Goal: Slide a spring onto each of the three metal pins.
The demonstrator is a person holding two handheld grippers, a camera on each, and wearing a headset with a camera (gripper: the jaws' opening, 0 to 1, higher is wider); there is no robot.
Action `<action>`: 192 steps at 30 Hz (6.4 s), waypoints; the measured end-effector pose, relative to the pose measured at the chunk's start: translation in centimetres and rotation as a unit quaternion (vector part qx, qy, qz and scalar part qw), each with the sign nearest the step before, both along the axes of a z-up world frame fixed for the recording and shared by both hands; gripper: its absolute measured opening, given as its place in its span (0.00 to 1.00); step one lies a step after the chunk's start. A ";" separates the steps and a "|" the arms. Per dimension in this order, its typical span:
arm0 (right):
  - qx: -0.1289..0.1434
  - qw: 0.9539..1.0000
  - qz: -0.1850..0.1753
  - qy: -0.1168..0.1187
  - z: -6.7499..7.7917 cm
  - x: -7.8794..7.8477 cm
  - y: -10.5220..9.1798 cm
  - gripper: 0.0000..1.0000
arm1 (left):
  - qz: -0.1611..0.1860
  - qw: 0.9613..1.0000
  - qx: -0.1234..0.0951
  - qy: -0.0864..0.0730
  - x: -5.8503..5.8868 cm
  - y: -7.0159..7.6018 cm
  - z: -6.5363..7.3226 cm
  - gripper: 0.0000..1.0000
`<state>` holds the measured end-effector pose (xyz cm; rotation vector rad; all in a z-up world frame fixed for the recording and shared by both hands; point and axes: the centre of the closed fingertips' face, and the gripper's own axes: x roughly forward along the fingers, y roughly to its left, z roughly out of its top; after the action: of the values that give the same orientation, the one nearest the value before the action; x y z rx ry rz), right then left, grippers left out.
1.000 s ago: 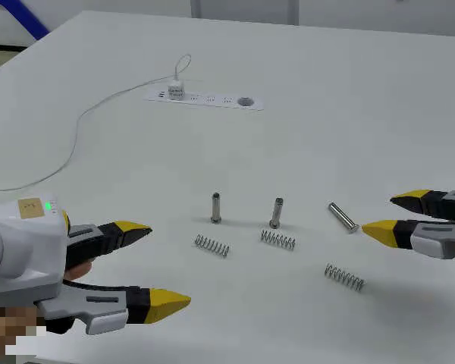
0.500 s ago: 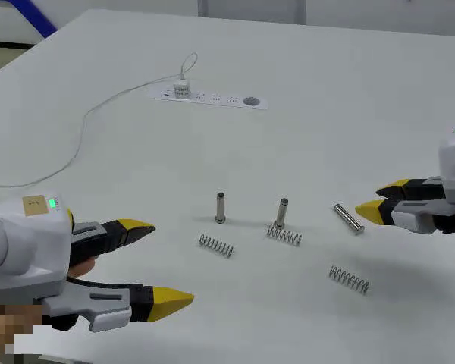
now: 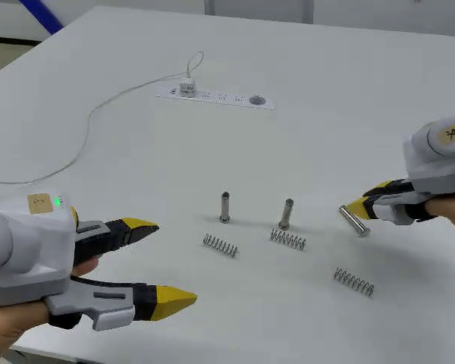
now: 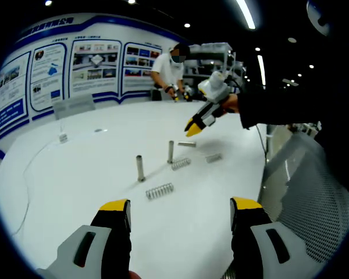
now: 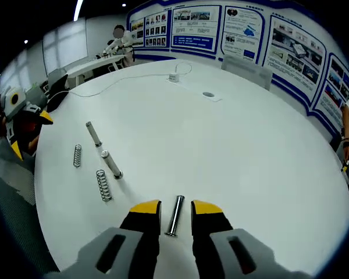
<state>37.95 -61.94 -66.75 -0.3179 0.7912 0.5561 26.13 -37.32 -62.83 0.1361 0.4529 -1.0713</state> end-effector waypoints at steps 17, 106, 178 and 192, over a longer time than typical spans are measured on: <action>-0.013 0.999 -0.014 0.045 -2.4 1.0 0.2 0.16 | 0.002 1.000 0.002 0.003 0.0 0.1 -0.2 0.70; 0.013 0.997 -0.068 -0.027 0.8 -4.1 -0.9 0.09 | -0.017 1.000 0.005 -0.015 -0.1 -0.7 0.8 0.68; 0.011 0.999 -0.042 -0.021 0.7 -9.3 -1.6 0.19 | -0.069 0.997 0.008 -0.017 -0.2 -3.0 1.0 0.68; 0.003 0.998 0.057 0.031 -2.0 -11.5 0.8 0.19 | -0.069 0.997 0.010 -0.016 -0.4 -3.0 1.0 0.68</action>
<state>26.43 -61.10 -68.71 -0.3435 0.8346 0.6781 25.71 -40.34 -61.87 0.2056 0.4302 -1.1986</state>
